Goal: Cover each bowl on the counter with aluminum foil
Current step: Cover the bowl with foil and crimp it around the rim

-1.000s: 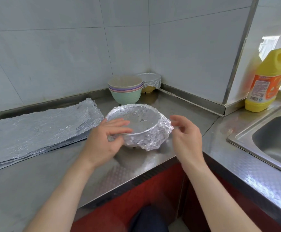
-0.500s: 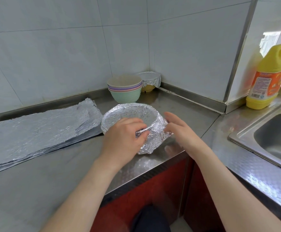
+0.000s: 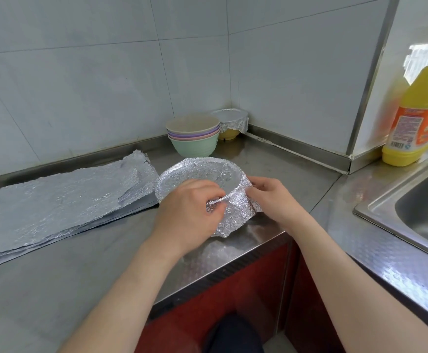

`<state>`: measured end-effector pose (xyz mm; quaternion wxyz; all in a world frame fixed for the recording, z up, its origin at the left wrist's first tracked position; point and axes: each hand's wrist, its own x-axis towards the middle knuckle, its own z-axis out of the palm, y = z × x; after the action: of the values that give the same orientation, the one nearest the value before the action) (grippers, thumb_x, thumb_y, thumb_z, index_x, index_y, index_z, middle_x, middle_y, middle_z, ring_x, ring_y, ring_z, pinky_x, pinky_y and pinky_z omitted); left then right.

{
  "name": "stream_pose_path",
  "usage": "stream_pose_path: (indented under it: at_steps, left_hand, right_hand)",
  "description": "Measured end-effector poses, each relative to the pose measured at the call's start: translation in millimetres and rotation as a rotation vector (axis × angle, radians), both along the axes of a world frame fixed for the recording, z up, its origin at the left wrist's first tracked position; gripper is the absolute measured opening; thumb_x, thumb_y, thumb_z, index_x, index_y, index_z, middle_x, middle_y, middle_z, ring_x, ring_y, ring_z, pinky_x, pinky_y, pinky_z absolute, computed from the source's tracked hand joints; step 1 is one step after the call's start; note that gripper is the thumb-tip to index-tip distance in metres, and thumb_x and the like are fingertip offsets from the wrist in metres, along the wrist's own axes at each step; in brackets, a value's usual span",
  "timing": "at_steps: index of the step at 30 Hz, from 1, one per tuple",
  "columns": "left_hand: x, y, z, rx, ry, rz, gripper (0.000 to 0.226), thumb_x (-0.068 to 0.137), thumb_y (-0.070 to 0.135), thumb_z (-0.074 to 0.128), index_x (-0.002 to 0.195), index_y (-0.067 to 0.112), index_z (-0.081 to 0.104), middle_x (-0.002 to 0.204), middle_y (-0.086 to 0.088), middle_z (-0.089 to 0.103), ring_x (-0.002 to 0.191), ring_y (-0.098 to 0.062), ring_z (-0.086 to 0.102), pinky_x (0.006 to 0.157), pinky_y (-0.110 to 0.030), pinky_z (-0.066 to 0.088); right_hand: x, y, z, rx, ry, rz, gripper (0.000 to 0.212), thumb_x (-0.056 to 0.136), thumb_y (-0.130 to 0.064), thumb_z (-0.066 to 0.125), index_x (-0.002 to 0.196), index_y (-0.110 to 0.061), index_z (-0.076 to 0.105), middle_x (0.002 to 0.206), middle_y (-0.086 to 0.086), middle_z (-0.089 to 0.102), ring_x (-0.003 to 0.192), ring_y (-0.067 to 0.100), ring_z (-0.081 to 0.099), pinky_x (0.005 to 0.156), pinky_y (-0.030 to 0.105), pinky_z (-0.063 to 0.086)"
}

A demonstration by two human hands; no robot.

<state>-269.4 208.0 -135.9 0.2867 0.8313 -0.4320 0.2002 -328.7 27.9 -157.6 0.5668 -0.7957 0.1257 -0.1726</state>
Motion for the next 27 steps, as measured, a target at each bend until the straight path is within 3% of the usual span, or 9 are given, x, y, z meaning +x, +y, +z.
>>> stream_pose_path:
  at_steps: [2,5,10,14,17,20,23,25,27]
  left_hand:
    - [-4,-7,3,0.072,-0.037,0.017,0.028,0.083,0.041,0.059,0.103,0.026,0.072,0.107,0.014,0.069,0.102,-0.015,0.060,0.085,-0.032,0.049]
    - [-7,-20,3,0.134,-0.094,0.037,0.032,0.085,0.042,0.050,0.108,0.027,0.068,0.108,0.011,0.068,0.102,-0.019,0.060,0.077,-0.036,0.052]
    - [-4,-30,-6,0.078,-0.153,0.096,0.021,0.084,0.030,0.054,0.095,0.023,0.070,0.092,0.005,0.073,0.083,-0.022,0.065,0.060,-0.034,0.053]
    - [-5,-33,-9,0.092,-0.202,0.130,0.009,0.084,0.027,0.060,0.087,0.024,0.068,0.081,0.006,0.070,0.074,-0.019,0.063,0.053,-0.025,0.037]
    - [-4,-34,-9,0.107,-0.222,0.148,0.007,0.085,0.027,0.059,0.082,0.023,0.065,0.077,0.006,0.068,0.071,-0.018,0.061,0.053,-0.023,0.028]
    - [-3,-35,-10,0.121,-0.220,0.116,0.012,0.088,0.025,0.055,0.080,0.022,0.064,0.077,0.006,0.067,0.073,-0.019,0.061,0.052,-0.024,0.029]
    - [-1,-35,-9,0.141,-0.203,0.033,0.017,0.092,0.023,0.047,0.085,0.018,0.063,0.085,0.004,0.068,0.081,-0.021,0.060,0.060,-0.029,0.038]
    - [-4,-32,-3,0.121,-0.167,-0.004,0.023,0.094,0.023,0.043,0.090,0.013,0.063,0.090,-0.001,0.068,0.087,-0.023,0.059,0.069,-0.033,0.045]
    - [-4,-25,10,0.025,-0.118,-0.005,0.031,0.094,0.026,0.041,0.101,0.010,0.067,0.100,-0.005,0.070,0.096,-0.025,0.061,0.080,-0.036,0.046]
  right_hand:
    - [1,2,-3,-0.029,-0.017,-0.037,0.026,0.089,-0.015,0.053,0.095,-0.025,0.076,0.087,0.012,0.074,0.072,0.010,0.059,0.075,0.032,0.051]
    - [2,7,-3,-0.068,-0.006,-0.145,0.020,0.090,-0.022,0.057,0.089,-0.025,0.077,0.057,-0.009,0.058,0.051,0.002,0.041,0.055,0.020,0.038]
    - [5,18,-11,-0.089,-0.040,-0.255,0.026,0.084,-0.020,0.051,0.080,0.003,0.065,0.056,0.002,0.038,0.058,0.013,0.027,0.055,0.028,0.028]
    - [6,33,-14,0.058,-0.099,-0.282,0.024,0.074,-0.011,0.038,0.076,0.007,0.054,0.060,0.006,0.038,0.061,0.016,0.031,0.058,0.032,0.028]
    - [9,46,-14,0.193,-0.180,-0.297,0.031,0.080,-0.020,0.037,0.082,0.002,0.059,0.071,0.017,0.055,0.068,0.015,0.045,0.065,0.035,0.040]
    - [8,61,-14,0.267,-0.224,-0.293,0.027,0.095,-0.022,0.041,0.081,-0.006,0.058,0.074,0.004,0.060,0.073,0.013,0.052,0.074,0.037,0.045]
    - [10,72,-15,0.388,-0.251,-0.255,0.030,0.099,-0.026,0.040,0.099,-0.006,0.063,0.095,0.003,0.069,0.092,0.014,0.063,0.088,0.038,0.049]
    - [8,74,-15,0.493,-0.254,-0.236,0.039,0.099,-0.030,0.041,0.123,-0.007,0.060,0.126,0.004,0.064,0.119,0.014,0.057,0.105,0.037,0.043]
    - [5,71,-12,0.495,-0.227,-0.267,0.049,0.100,-0.034,0.041,0.143,-0.012,0.045,0.147,-0.003,0.045,0.137,0.011,0.039,0.116,0.035,0.029]
